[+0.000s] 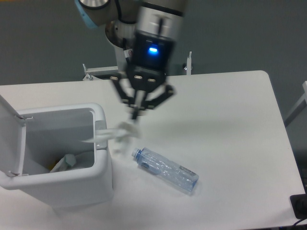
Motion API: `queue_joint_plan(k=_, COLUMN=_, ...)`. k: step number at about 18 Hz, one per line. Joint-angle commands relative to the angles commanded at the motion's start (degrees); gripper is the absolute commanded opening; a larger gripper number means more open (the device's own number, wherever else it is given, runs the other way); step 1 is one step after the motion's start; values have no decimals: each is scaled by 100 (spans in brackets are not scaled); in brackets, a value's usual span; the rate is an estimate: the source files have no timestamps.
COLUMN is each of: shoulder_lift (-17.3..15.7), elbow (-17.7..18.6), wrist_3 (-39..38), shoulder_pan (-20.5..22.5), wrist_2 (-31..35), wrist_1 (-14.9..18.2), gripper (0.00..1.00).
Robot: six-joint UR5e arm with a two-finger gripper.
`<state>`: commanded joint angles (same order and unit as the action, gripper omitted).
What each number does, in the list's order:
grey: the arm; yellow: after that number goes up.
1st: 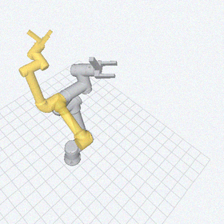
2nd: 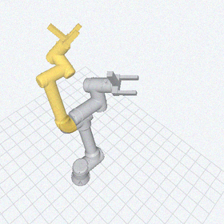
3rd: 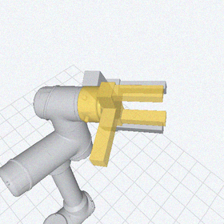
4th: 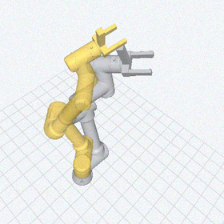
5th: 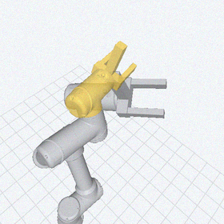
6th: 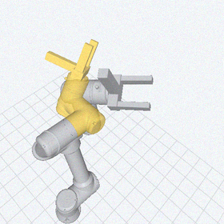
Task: Place the trash in the trash can
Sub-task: 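Carry the wrapper over the white bin and open the gripper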
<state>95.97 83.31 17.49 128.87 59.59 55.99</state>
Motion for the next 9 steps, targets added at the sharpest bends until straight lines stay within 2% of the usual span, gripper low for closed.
queue_joint_plan(k=1, shoulder_lift=9, elbow=62, wrist_3=17, shoulder_pan=-194, wrist_2=0, wrist_1=-9, gripper=1)
queue_joint_plan(k=2, shoulder_lift=9, elbow=123, wrist_3=61, shoulder_pan=-291, wrist_2=0, wrist_1=-18, gripper=18)
queue_joint_plan(k=3, shoulder_lift=9, elbow=133, wrist_3=157, shoulder_pan=-301, wrist_2=0, wrist_1=-96, gripper=89)
queue_joint_plan(k=4, shoulder_lift=-26, elbow=133, wrist_3=115, shoulder_pan=-301, wrist_2=-9, wrist_1=-140, gripper=100)
queue_joint_plan(k=9, shoulder_lift=-44, elbow=27, wrist_3=-457, shoulder_pan=-257, wrist_2=26, wrist_1=-167, gripper=100)
